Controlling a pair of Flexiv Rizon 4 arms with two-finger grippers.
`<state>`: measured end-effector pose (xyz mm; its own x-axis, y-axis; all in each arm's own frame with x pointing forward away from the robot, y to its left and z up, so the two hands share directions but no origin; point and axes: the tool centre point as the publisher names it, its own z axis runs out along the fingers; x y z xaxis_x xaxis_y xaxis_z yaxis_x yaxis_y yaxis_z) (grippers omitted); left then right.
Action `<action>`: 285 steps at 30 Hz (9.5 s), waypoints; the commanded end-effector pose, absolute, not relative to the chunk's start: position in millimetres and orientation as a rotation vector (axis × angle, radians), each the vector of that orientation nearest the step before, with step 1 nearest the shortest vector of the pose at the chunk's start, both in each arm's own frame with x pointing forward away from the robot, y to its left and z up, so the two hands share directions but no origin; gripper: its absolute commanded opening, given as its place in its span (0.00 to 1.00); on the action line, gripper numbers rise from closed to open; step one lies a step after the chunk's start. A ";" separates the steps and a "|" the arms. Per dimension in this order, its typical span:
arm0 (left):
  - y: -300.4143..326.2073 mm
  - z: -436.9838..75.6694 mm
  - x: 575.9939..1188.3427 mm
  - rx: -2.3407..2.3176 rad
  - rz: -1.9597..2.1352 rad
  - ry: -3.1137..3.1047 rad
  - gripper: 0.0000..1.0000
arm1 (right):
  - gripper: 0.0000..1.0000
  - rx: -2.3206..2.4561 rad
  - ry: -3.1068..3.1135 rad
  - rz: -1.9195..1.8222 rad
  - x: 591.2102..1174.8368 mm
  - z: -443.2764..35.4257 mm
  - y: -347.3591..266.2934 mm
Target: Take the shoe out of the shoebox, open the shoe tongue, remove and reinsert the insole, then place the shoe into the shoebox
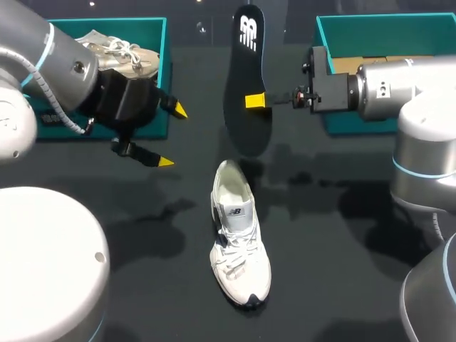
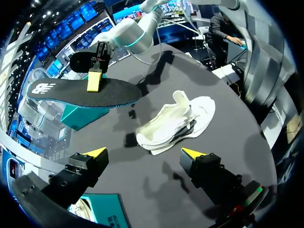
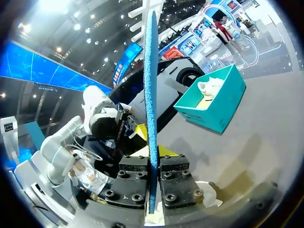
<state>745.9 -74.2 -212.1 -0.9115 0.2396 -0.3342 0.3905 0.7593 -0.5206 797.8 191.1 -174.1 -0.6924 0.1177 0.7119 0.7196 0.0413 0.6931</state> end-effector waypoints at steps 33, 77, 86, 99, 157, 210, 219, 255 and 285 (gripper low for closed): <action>-87.5 -303.1 731.9 0.242 -0.800 2.945 1.00 | 0.00 -0.827 -1.867 -1.719 793.8 -211.3 223.3; -123.4 -360.1 733.9 0.157 -0.760 3.046 1.00 | 0.00 -0.790 -1.856 -1.862 771.3 -245.4 236.6; -123.7 -358.3 731.3 0.183 -0.758 3.043 1.00 | 0.00 -0.789 -1.843 -1.879 771.0 -249.1 235.4; -123.7 -358.3 731.3 0.183 -0.758 3.043 1.00 | 0.00 -0.692 -1.868 -1.955 776.9 -252.7 230.7; -123.7 -358.3 731.3 0.183 -0.758 3.043 1.00 | 0.00 -0.535 -1.828 -1.785 774.5 -285.6 230.1; -123.7 -358.3 731.3 0.183 -0.758 3.043 1.00 | 0.00 -0.671 -1.775 -1.668 739.2 -319.2 230.1; -123.7 -358.3 731.3 0.183 -0.758 3.043 1.00 | 0.00 -0.706 -1.769 -1.638 730.9 -325.9 228.1; -123.7 -358.3 731.3 0.183 -0.758 3.043 1.00 | 0.00 -0.789 -1.748 -1.583 691.1 -345.9 227.2; -123.7 -358.3 731.3 0.183 -0.758 3.043 1.00 | 0.22 -0.672 -1.805 -1.623 706.8 -320.1 227.7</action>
